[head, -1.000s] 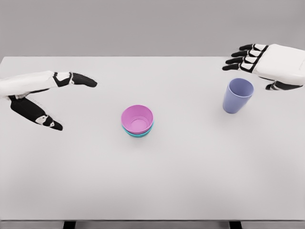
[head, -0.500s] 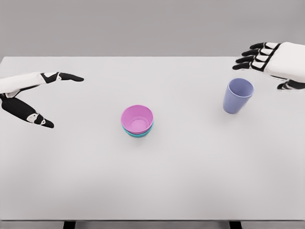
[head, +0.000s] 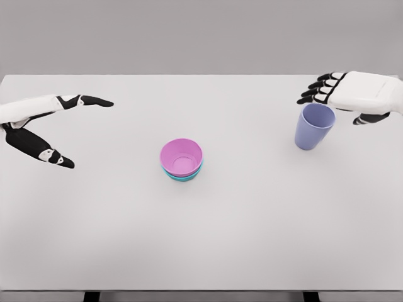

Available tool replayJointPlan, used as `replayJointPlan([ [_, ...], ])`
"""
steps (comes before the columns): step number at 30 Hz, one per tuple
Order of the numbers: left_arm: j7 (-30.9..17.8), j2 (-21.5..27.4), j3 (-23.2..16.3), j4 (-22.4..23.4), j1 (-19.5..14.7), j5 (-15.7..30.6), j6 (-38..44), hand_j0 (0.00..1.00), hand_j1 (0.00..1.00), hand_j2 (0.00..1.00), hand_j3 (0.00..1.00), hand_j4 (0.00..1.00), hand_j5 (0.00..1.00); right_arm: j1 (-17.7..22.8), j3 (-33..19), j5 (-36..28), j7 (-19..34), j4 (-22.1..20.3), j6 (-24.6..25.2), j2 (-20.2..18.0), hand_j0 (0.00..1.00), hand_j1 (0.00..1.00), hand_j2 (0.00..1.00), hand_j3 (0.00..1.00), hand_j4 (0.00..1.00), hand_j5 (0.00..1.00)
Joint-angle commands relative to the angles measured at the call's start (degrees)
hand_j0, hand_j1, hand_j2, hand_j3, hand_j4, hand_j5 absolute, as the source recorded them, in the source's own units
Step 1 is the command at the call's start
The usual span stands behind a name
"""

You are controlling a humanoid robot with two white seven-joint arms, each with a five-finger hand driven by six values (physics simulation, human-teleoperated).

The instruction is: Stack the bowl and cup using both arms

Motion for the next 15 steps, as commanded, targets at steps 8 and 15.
replayJointPlan([
  [8,0.0,-0.1,0.1,0.3,0.0,0.5,0.2,1.0,1.0,1.0,1.0,1.0,1.0,-4.2,7.5,0.4,0.0,6.3,0.2,3.1,1.0,1.0,1.0,1.0,1.0,1.0],
  [15,0.0,-0.1,0.1,0.3,0.0,0.5,0.2,1.0,1.0,1.0,1.0,1.0,1.0,-6.9,11.2,0.4,0.0,8.2,0.2,5.1,1.0,1.0,1.0,1.0,1.0,1.0],
])
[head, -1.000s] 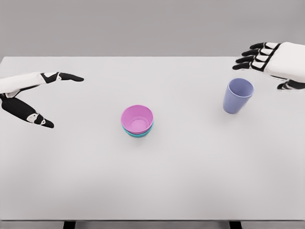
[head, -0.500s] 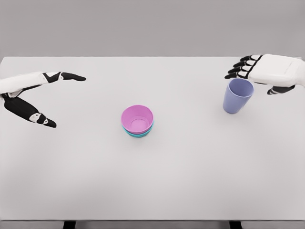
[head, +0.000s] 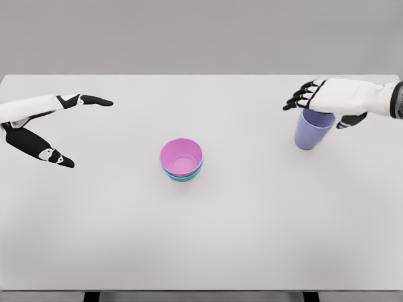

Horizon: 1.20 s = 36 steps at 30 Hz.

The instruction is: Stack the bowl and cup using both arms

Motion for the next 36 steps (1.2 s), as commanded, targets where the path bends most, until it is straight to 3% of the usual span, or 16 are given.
replayJointPlan([
  [1,0.0,0.1,0.1,0.0,0.0,0.5,0.1,1.0,1.0,1.0,1.0,1.0,1.0,0.0,1.4,-0.2,0.0,0.9,0.1,0.6,1.0,1.0,1.0,1.0,1.0,1.0],
  [28,0.0,0.0,0.1,0.0,0.0,0.5,0.1,1.0,1.0,1.0,1.0,1.0,1.0,-1.6,3.9,0.6,0.0,6.9,0.1,2.2,1.0,1.0,1.0,1.0,1.0,1.0],
  [32,0.0,0.0,0.1,0.0,0.0,0.6,0.1,1.0,1.0,1.0,1.0,1.0,1.0,-1.6,4.5,0.6,0.0,7.5,0.1,2.2,0.91,0.91,0.91,0.91,0.91,0.91],
  [36,0.0,0.0,0.1,0.0,0.0,0.5,0.1,1.0,1.0,1.0,1.0,1.0,1.0,-1.9,5.3,0.6,0.0,8.3,0.1,2.8,0.89,0.89,0.89,0.89,0.89,0.89],
])
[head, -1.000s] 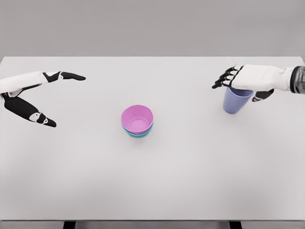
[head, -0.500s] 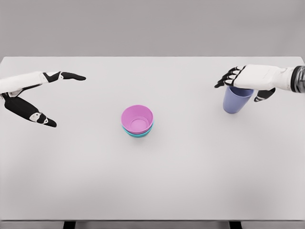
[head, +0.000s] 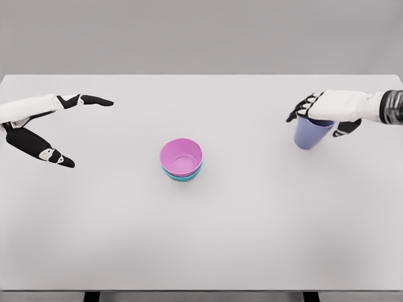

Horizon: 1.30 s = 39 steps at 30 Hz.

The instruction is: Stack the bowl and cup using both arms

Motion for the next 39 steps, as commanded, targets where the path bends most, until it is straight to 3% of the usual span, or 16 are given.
replayJointPlan([
  [1,0.0,0.1,0.1,0.0,0.0,0.5,0.1,1.0,1.0,1.0,1.0,1.0,1.0,0.0,0.4,-0.1,0.0,0.4,0.1,0.2,0.83,0.83,0.83,0.83,0.83,0.83],
  [4,0.0,0.1,0.1,0.0,0.0,0.5,0.1,1.0,1.0,1.0,1.0,1.0,1.0,-0.4,0.4,-0.2,0.0,0.3,0.1,0.1,0.66,0.66,0.66,0.66,0.66,0.66],
  [8,0.0,0.1,0.1,0.0,0.0,0.5,0.1,1.0,1.0,1.0,1.0,1.0,1.0,-1.1,-0.2,-0.6,0.0,-0.1,0.1,0.2,0.61,0.61,0.61,0.61,0.61,0.61],
  [18,0.0,0.1,0.1,0.0,0.0,0.5,0.1,1.0,1.0,1.0,1.0,1.0,1.0,-2.0,-3.0,-0.9,0.0,-2.3,0.1,1.3,0.61,0.61,0.61,0.61,0.61,0.61],
  [24,0.0,0.1,0.1,0.0,0.0,0.5,0.1,1.0,1.0,1.0,1.0,1.0,1.0,-3.1,-4.5,-0.9,0.0,-5.3,0.1,4.6,0.62,0.62,0.62,0.62,0.62,0.62],
  [39,0.0,0.1,0.1,0.0,0.0,0.5,0.1,1.0,1.0,1.0,1.0,1.0,1.0,-3.9,-4.2,-1.3,0.0,-17.7,0.1,9.7,0.65,0.65,0.65,0.65,0.65,0.65],
])
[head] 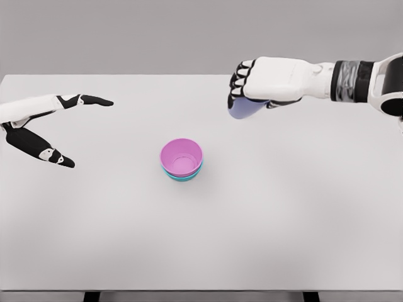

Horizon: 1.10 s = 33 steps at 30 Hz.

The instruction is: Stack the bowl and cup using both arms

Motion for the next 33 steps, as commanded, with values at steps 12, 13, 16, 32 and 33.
replayJointPlan([
  [12,0.0,0.1,0.1,0.1,0.0,0.5,0.1,1.0,1.0,1.0,1.0,1.0,1.0,0.0,3.5,-0.3,-0.1,-4.3,0.2,8.4,0.65,0.65,0.65,0.65,0.65,0.65],
  [13,0.0,0.1,0.1,0.1,0.0,0.5,0.1,1.0,1.0,1.0,1.0,1.0,1.0,0.0,3.6,-0.3,-0.1,-4.6,0.2,8.6,0.65,0.65,0.65,0.65,0.65,0.65],
  [16,0.0,0.1,0.1,0.1,0.0,0.5,0.1,1.0,1.0,1.0,1.0,1.0,1.0,0.1,5.4,-0.3,-0.1,-5.0,0.2,8.7,0.65,0.65,0.65,0.65,0.65,0.65],
  [32,0.0,0.0,0.1,0.0,0.0,0.6,0.1,1.0,1.0,1.0,1.0,1.0,1.0,0.0,10.4,-0.4,-0.1,-4.1,0.2,10.3,0.65,0.65,0.65,0.65,0.65,0.65],
  [33,0.0,0.0,0.1,0.0,0.0,0.6,0.1,1.0,1.0,1.0,1.0,1.0,1.0,0.0,10.4,-0.4,-0.1,-3.4,0.2,10.9,0.65,0.65,0.65,0.65,0.65,0.65],
])
